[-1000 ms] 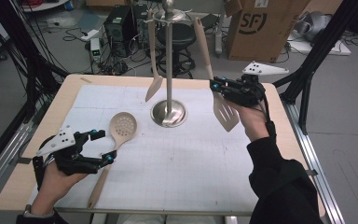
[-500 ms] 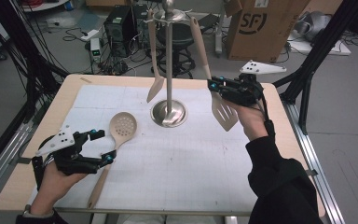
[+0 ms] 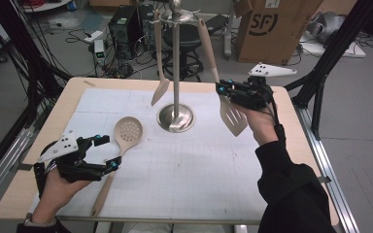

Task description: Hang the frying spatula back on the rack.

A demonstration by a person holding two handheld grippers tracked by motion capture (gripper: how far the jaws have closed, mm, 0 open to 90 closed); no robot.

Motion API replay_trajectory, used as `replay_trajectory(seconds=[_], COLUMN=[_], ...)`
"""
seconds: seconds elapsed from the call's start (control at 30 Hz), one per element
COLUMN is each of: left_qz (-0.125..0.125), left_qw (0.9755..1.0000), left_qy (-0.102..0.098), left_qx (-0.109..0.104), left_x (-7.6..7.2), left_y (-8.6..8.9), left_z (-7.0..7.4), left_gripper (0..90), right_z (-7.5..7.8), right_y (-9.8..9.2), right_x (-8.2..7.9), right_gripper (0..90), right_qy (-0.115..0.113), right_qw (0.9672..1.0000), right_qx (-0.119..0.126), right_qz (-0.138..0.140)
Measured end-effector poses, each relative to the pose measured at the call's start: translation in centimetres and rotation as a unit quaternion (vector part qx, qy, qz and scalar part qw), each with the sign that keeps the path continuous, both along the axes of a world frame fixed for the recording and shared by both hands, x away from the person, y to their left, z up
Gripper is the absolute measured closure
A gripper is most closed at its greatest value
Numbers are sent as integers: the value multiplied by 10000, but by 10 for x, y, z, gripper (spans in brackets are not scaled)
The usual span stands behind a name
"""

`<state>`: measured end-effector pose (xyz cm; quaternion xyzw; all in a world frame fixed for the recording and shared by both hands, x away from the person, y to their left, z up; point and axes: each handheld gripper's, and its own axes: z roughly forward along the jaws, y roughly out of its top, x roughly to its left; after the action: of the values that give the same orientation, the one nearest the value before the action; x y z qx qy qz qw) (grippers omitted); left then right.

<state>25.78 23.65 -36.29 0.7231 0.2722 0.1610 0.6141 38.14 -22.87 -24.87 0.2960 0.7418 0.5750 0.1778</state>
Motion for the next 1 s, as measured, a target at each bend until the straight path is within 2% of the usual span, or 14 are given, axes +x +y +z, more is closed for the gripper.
replay_trajectory(seconds=[0.63, 1.0], left_qz=[-1, -6], left_qw=[10000, 10000], left_qy=[9, 20], left_qx=[0, 6], left_x=[0, 0], left_y=[0, 0], left_z=[-1, -1], left_gripper=[151, 151], right_z=[1, 0], right_y=[2, -1], right_x=[2, 5], right_gripper=[783, 783], right_qy=[-56, 24], right_qw=[10000, 10000], right_qx=[20, 43], right_qz=[-10, -3])
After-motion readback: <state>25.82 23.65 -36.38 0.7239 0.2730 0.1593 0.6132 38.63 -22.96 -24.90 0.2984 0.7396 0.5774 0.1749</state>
